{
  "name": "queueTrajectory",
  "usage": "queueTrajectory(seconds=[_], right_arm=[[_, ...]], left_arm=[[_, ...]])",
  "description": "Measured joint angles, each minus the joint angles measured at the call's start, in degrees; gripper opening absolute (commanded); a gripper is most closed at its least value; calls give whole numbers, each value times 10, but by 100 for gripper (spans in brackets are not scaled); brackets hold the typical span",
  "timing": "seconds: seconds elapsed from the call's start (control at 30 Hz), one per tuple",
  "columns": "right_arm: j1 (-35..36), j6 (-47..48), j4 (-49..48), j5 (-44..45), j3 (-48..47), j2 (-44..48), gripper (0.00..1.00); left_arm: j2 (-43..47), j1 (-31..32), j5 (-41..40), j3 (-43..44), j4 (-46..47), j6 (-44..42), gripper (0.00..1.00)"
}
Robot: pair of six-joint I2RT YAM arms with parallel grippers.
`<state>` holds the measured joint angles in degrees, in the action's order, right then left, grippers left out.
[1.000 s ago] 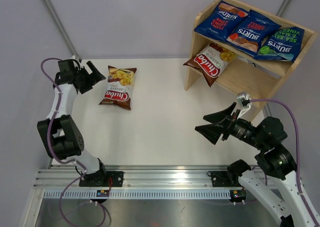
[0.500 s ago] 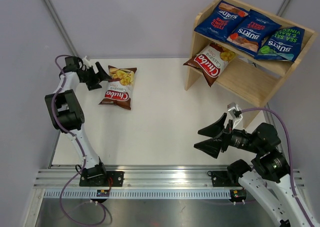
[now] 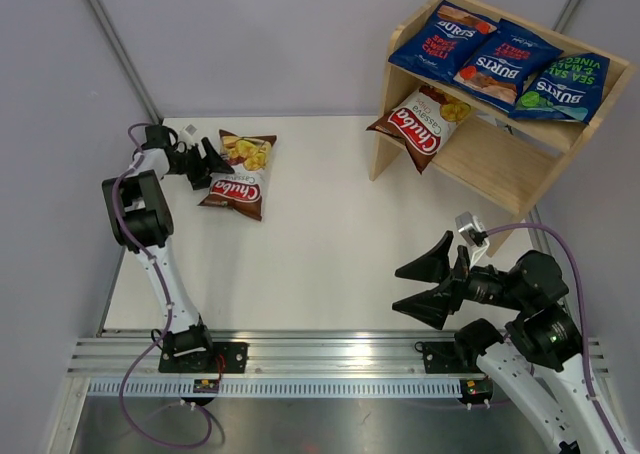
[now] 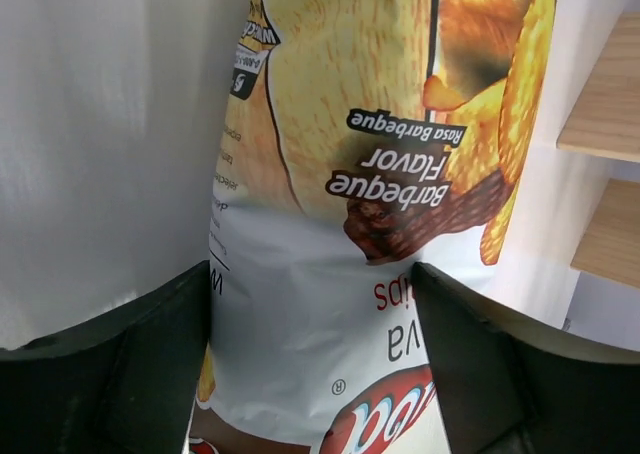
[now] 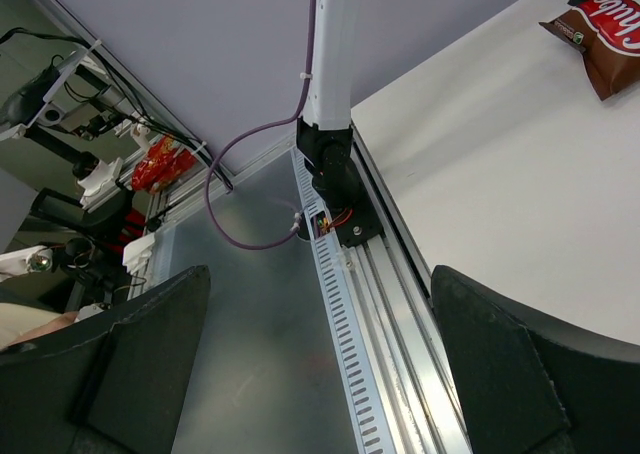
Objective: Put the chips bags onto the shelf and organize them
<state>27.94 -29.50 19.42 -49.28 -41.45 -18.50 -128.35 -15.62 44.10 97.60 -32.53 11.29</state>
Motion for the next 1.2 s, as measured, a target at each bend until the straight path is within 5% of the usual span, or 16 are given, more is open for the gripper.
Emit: queueTrajectory(seconds=[0.3,0.43,0.9,1.2], right_arm=[[0,2,2,2,-1,1,99],[0,2,-8,5,2,-4,99],[0,-54,-71,83,74,-64,99],[0,-235,-155,231,174,-73,99]], left_arm=[[35,5,35,-91,140,102,46],[84,23,19,-159,233,173,20],[321,75,-139,-486,520,420,14],[569,204,-256,-701,650,607,13]])
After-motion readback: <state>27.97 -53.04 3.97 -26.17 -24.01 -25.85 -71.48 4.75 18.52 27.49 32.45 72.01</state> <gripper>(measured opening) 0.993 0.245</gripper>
